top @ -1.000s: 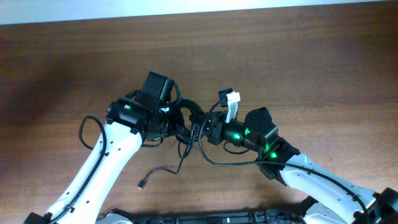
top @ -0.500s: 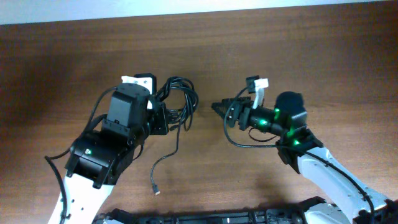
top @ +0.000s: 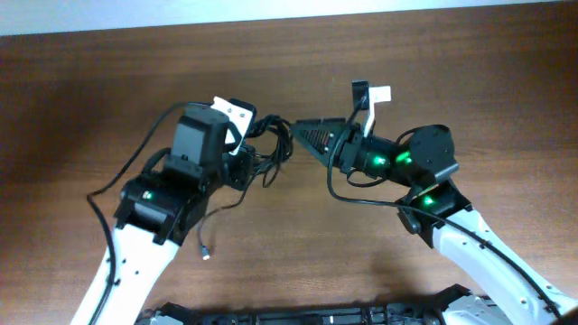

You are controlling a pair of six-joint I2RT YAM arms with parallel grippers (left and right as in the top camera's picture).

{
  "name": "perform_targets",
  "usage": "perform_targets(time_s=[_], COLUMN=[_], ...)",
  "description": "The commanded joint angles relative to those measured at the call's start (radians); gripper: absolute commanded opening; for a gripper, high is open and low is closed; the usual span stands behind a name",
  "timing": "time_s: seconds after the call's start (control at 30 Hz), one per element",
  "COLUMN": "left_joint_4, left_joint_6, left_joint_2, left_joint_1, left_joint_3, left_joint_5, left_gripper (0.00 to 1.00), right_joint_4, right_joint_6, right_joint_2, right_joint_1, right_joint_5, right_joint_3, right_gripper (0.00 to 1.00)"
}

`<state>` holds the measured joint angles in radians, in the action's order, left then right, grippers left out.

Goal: Untangle cables

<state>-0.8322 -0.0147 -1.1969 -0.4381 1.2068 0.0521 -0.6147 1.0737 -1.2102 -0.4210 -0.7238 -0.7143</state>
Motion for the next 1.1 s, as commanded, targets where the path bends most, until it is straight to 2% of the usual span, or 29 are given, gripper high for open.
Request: perform_targets(time_s=[0.0,0.1,0.23,0.4,0.53,0.83,0.87,1.0,1.03,1.07], left_joint_4=[0.02,0.021,0.02,0.045,0.077,0.08,0.08,0.081,0.08,0.08], left_joint_6=[0.015,0.015,0.014,0.014,-0.028,-0.059,-0.068,-0.07,-0.07,-0.07], left_joint_2=[-0.005,-0.005,-0.005,-0.005,-0.005,-0.006,-0.006,-0.006,-0.006,-0.006], left_joint_1=[0.002,0.002,0.002,0.002,0.002,-0.037,-0.048,-0.058,-0.058,-0.058], left_joint_3=[0.017,0.017,0.017,0.017,0.017,0.017,0.017,0.017,0.017,0.017], left_joint_5=[-0.092,-0.145,-0.162,-0.154,-0.323,-0.363,-0.363,-0.363,-0.364,-0.364], left_gripper=[0.0,0.0,0.0,0.0,0.0,0.0,0.0,0.0,0.0,0.0], right_joint_4=[-0.003,-0.015,-0.108,-0.126,-0.124,-0.162,-0.167,-0.167,-0.152,-0.108], right_joint_6=[0.122,0.204,0.225,0.225,0.226,0.24,0.24,0.075,0.023,-0.047], right_joint_2=[-0.066,-0.13,-0.17,-0.171,-0.213,-0.284,-0.285,-0.285,-0.285,-0.285], right_joint_1=[-0.006,-0.012,-0.062,-0.082,-0.103,-0.163,-0.166,-0.175,-0.18,-0.181], right_joint_5=[0.071,0.067,0.086,0.105,0.153,0.159,0.157,0.141,0.141,0.154], right_joint_3=[-0.014,-0.014,-0.016,-0.016,-0.016,-0.016,-0.016,-0.016,-0.016,-0.016], right_gripper=[0.49,0.45,0.43,0.43,0.4,0.36,0.32,0.21,0.06,0.04])
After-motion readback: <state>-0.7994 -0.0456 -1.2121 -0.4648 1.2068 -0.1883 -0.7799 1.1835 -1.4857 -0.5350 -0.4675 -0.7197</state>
